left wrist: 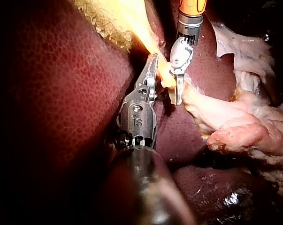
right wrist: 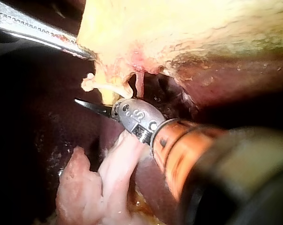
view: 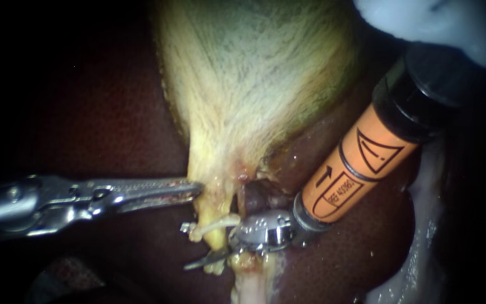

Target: Go to the cutting position left tube

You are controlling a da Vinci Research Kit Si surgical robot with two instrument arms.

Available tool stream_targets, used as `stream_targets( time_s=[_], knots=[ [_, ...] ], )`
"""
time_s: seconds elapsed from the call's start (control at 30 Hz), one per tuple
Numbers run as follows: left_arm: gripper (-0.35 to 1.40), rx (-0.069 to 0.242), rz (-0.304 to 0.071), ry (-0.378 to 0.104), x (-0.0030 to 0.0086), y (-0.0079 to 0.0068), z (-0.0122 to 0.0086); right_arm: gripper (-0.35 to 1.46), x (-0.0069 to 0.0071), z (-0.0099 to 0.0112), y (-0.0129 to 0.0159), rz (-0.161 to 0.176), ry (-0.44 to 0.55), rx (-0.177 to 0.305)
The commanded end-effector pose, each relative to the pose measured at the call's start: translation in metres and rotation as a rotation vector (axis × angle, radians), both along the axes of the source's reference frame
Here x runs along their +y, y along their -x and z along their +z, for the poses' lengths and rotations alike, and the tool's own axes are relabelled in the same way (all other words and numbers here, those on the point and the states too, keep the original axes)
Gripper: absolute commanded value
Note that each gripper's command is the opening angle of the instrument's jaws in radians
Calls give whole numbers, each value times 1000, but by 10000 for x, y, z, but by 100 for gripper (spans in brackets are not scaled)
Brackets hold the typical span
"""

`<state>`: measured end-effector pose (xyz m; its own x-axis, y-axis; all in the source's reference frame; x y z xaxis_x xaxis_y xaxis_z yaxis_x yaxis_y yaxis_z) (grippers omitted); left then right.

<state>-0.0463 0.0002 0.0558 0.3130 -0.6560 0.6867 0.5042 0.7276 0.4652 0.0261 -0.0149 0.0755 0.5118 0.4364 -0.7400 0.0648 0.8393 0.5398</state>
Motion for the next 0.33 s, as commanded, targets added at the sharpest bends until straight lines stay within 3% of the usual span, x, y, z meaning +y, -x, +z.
stream_targets(
  time_s=[0.03, 0.33],
  knots=[
    [-35, 0, 0, 0, 0, 0, 0, 136, 0, 0, 0, -1, 0, 0],
    [-35, 0, 0, 0, 1, 1, 1, 136, 0, 0, 1, -1, 0, 1]
  ],
)
